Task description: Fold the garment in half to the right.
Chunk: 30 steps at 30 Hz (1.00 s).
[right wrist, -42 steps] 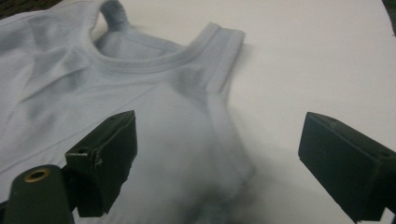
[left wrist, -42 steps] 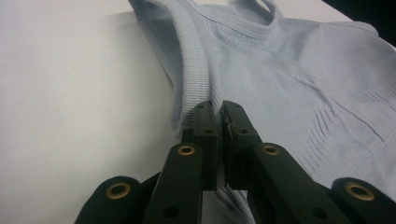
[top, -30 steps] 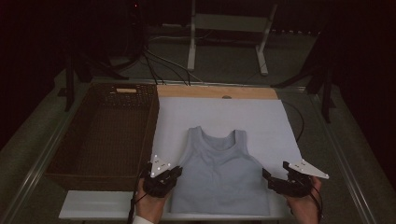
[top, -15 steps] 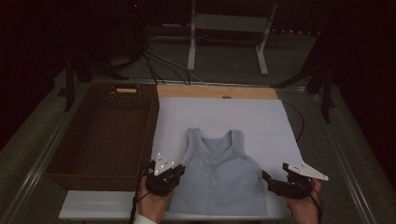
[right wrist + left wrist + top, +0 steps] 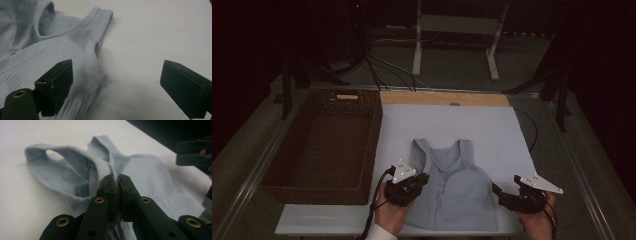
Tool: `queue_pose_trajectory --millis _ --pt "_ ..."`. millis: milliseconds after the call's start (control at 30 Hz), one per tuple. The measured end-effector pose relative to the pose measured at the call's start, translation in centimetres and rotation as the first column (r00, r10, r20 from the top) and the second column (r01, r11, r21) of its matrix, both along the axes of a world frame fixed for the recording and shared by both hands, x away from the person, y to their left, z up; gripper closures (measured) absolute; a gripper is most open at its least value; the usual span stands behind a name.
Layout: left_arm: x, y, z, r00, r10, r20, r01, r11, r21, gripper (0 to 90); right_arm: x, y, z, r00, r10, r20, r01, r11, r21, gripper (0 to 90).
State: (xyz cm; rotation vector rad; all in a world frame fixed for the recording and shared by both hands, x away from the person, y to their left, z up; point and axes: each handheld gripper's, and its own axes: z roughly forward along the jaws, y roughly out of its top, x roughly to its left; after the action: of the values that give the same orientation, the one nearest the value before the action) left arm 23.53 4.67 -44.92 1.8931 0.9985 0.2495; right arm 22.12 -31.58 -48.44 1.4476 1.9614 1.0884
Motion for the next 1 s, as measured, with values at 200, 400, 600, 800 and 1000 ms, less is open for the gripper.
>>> queue_pose_trajectory --millis 200,400,600,800,1000 --pt "0.1 -1.4 0.5 0.9992 -0.038 0.014 0.038 0.9992 -0.009 86.2 0.0 0.1 0.0 1.0000 0.003 -0.003 -0.003 1.000 0.001 11.6" --pt "0.3 -2.3 0.8 0.9975 -0.067 0.023 0.067 0.9975 -0.022 86.2 0.0 0.0 0.0 1.0000 -0.001 0.002 0.000 1.000 0.007 11.5" --pt "0.5 -3.1 0.9 0.9952 -0.096 0.019 0.097 0.9942 -0.047 86.2 0.0 0.0 0.0 1.0000 -0.002 0.003 0.002 1.000 0.006 11.5" --pt "0.6 -4.7 1.1 0.9893 -0.144 0.022 0.145 0.9879 -0.056 86.2 0.0 -0.1 0.0 0.9999 -0.012 0.006 0.012 1.000 0.006 11.5" --pt "0.7 -6.0 1.0 0.9838 -0.178 0.017 0.179 0.9824 -0.053 86.2 0.0 -0.2 0.0 0.9998 -0.018 0.008 0.018 1.000 0.009 11.5"
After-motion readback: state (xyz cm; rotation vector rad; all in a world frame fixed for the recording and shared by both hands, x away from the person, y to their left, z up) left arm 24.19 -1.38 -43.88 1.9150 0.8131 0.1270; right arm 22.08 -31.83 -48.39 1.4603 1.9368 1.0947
